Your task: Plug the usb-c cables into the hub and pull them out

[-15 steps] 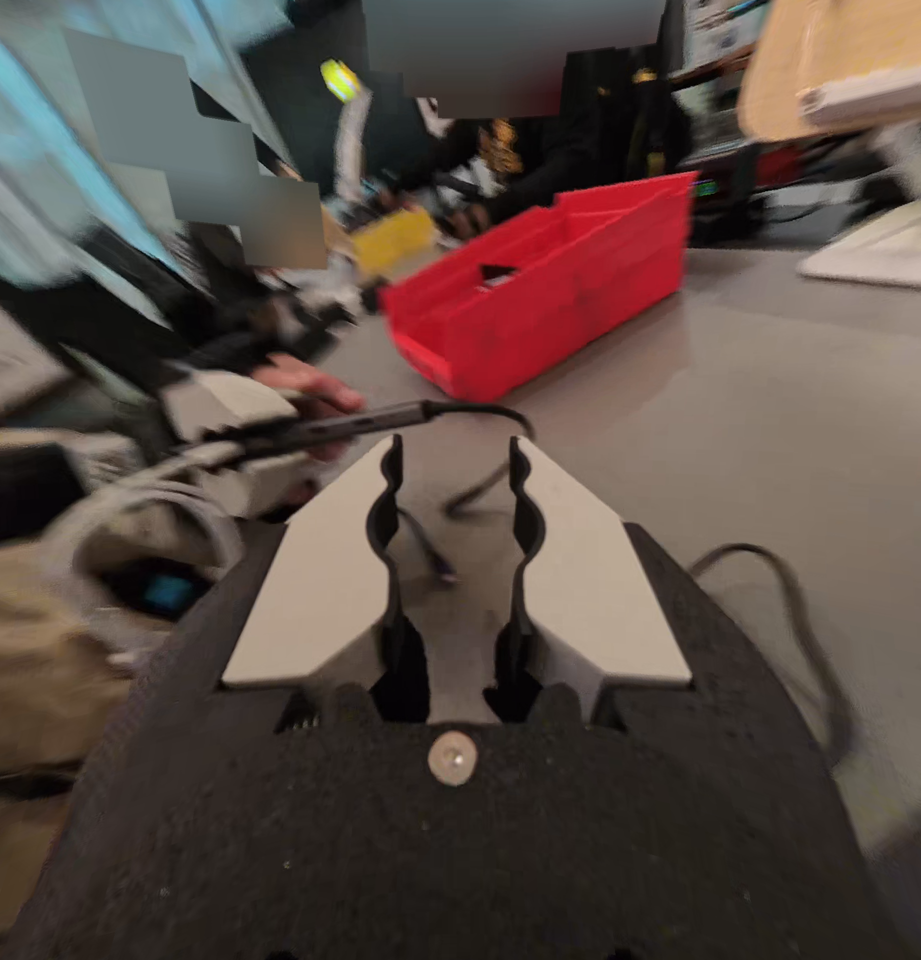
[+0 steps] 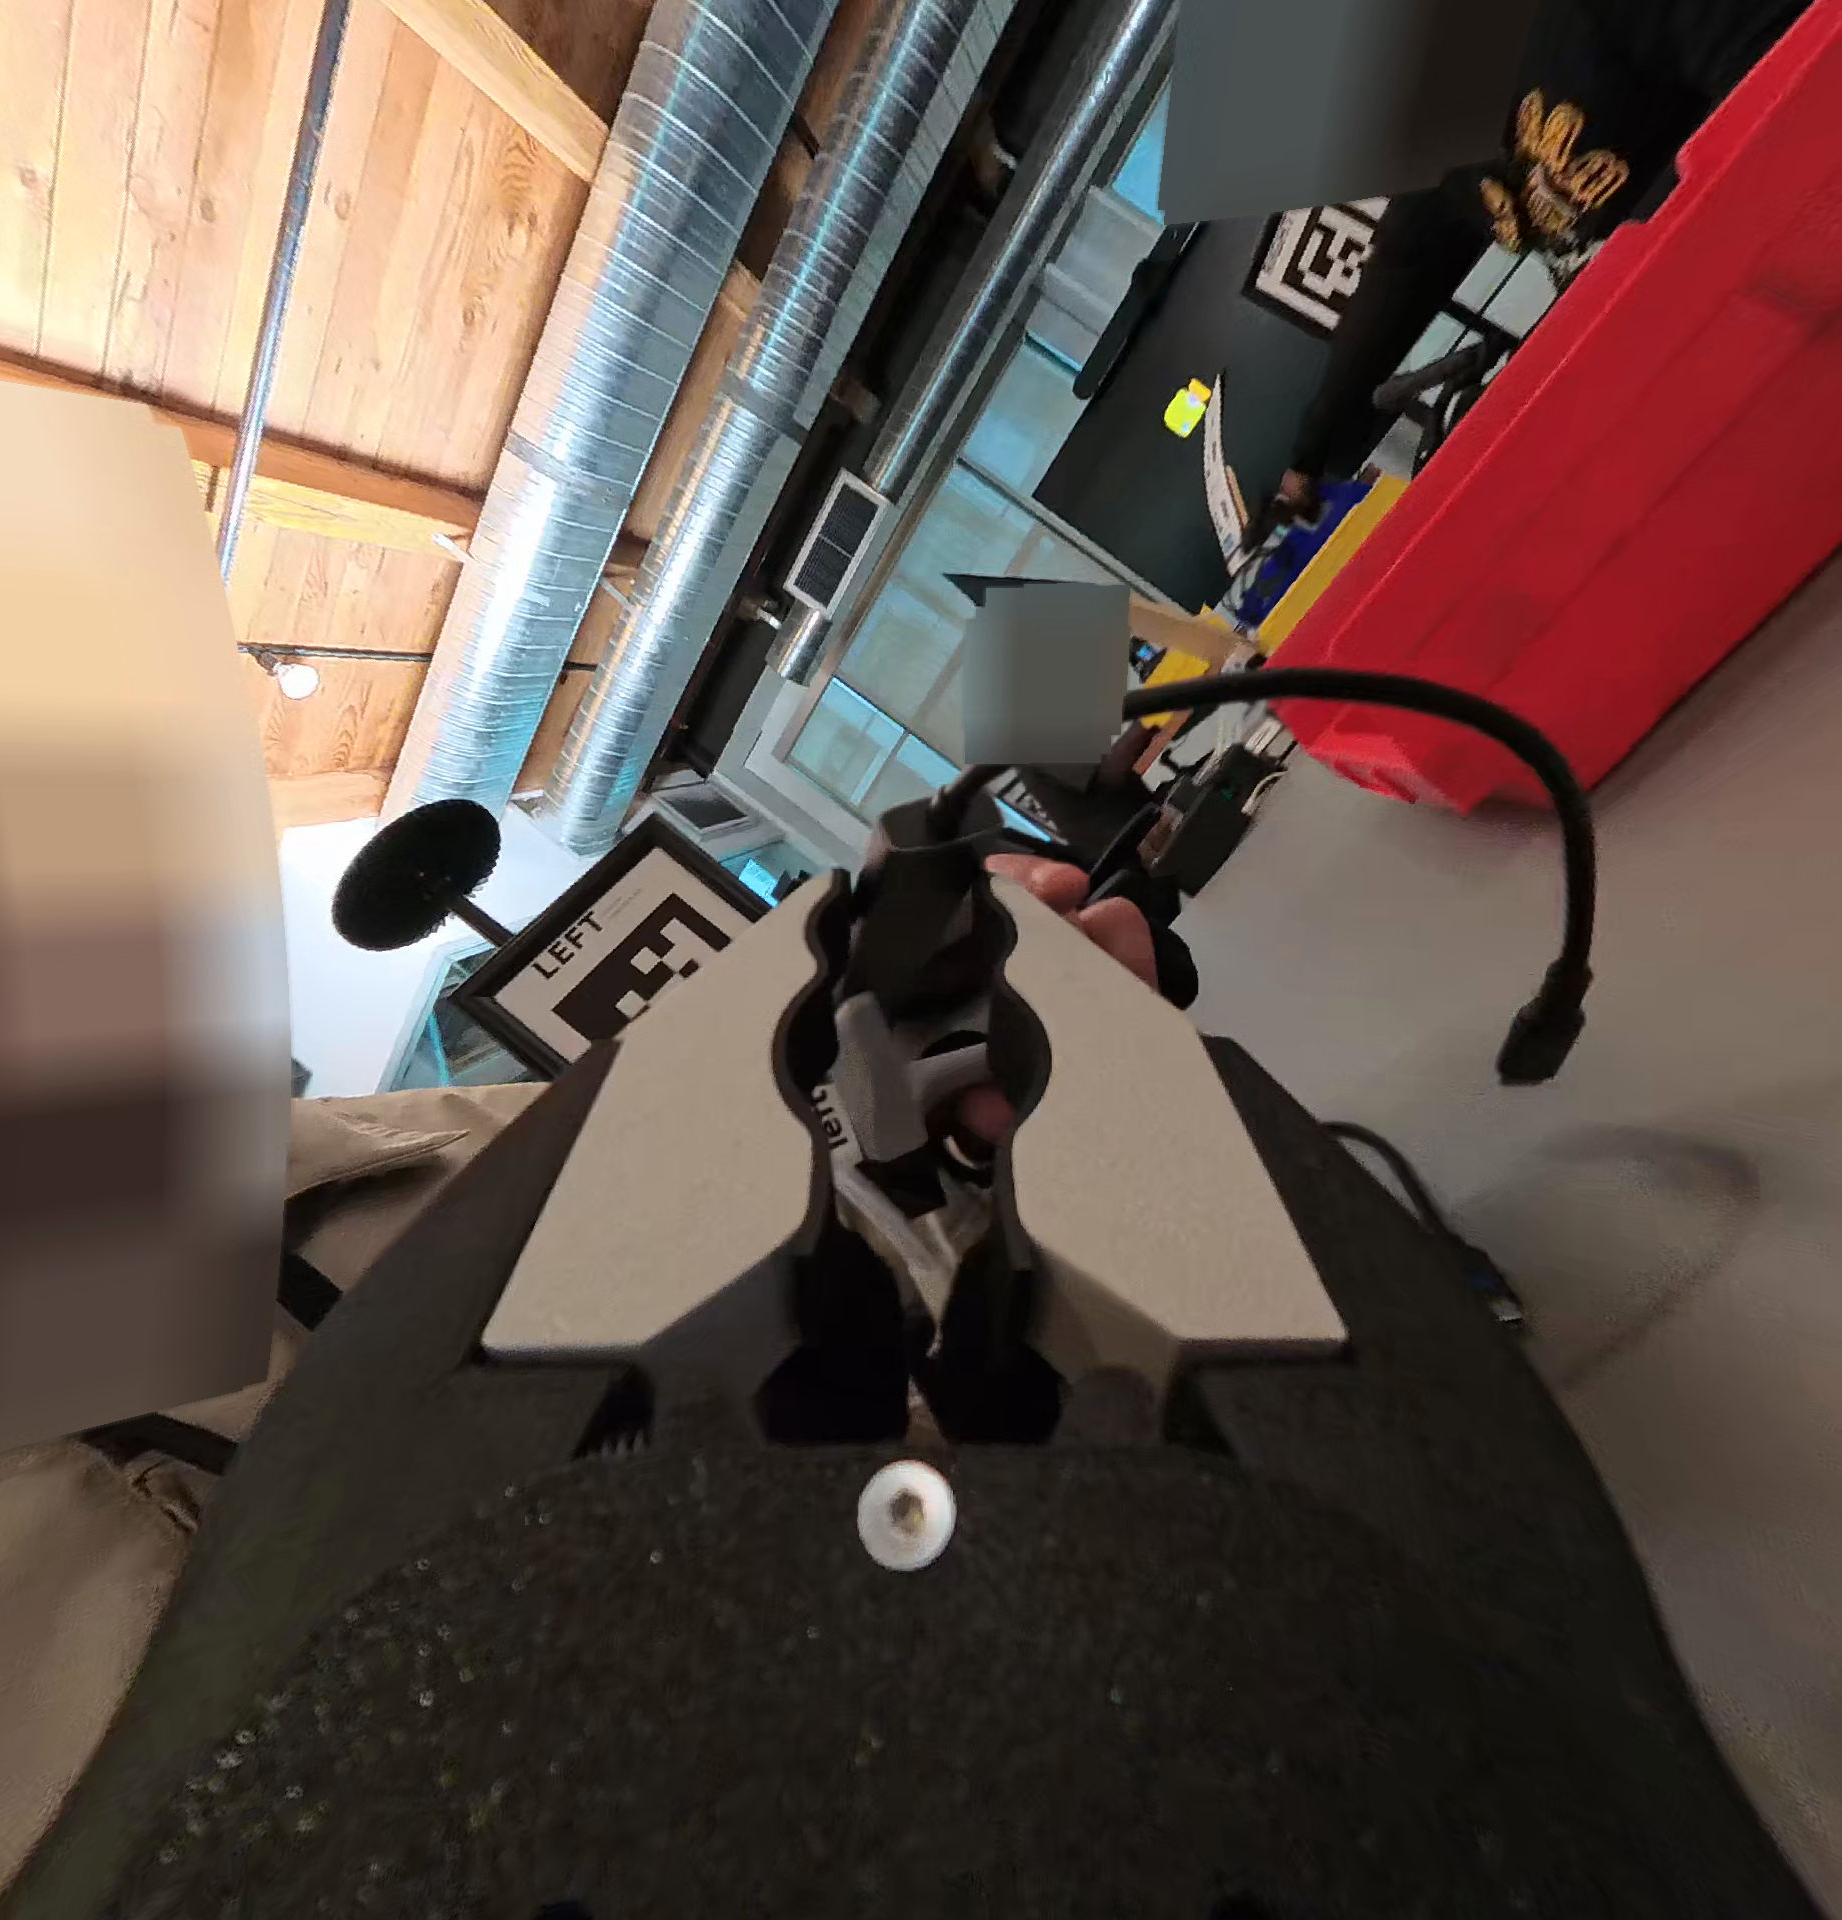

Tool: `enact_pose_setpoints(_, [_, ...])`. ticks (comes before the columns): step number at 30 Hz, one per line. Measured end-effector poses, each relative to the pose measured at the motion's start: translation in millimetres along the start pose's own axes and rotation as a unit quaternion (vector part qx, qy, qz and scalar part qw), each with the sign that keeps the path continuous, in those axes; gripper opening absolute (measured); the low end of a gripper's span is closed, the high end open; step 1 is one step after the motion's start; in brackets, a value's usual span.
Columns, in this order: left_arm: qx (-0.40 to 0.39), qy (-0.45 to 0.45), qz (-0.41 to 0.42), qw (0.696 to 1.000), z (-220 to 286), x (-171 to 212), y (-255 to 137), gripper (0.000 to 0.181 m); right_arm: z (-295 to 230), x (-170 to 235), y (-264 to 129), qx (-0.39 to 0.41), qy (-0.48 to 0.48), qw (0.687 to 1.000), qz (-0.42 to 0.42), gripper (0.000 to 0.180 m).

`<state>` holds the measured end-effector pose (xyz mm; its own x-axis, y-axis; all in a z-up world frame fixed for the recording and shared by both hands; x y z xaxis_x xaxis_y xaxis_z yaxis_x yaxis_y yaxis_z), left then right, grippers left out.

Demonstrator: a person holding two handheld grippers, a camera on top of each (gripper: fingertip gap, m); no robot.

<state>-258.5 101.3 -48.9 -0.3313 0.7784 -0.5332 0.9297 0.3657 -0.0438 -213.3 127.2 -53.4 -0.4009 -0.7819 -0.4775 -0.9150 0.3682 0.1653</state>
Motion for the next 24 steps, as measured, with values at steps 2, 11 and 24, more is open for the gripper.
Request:
enact_pose_setpoints(2, [0.005, -0.024, -0.018, 1.000, 0, 9, 2, 0.013, 1, -3, -4, 0.014, -0.008, 1.000, 0.011, 0.021])
enact_pose_setpoints(11, [0.032, -0.054, -0.014, 0.998, 3, 8, 2, 0.011, 10, 1, -5, 0.027, 0.028, 0.999, 0.000, 0.022])
enact_pose_setpoints(24, [0.060, -0.126, -0.135, 0.981, -1, 50, 2, 0.012, 20, -8, -23, 0.216, -0.199, 0.956, 0.024, 0.028])
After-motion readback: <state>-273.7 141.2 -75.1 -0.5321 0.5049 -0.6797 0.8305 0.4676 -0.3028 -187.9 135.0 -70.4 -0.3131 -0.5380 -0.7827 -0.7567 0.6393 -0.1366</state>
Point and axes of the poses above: each gripper's, where its closed fingertips meet, y out along the fingers, x out of its underside, z = x × y across the jaws, the point moved 3 cm from there along -y, back along the fingers, and after that the axes turned 15 degrees about x, right-handed, at the moved point
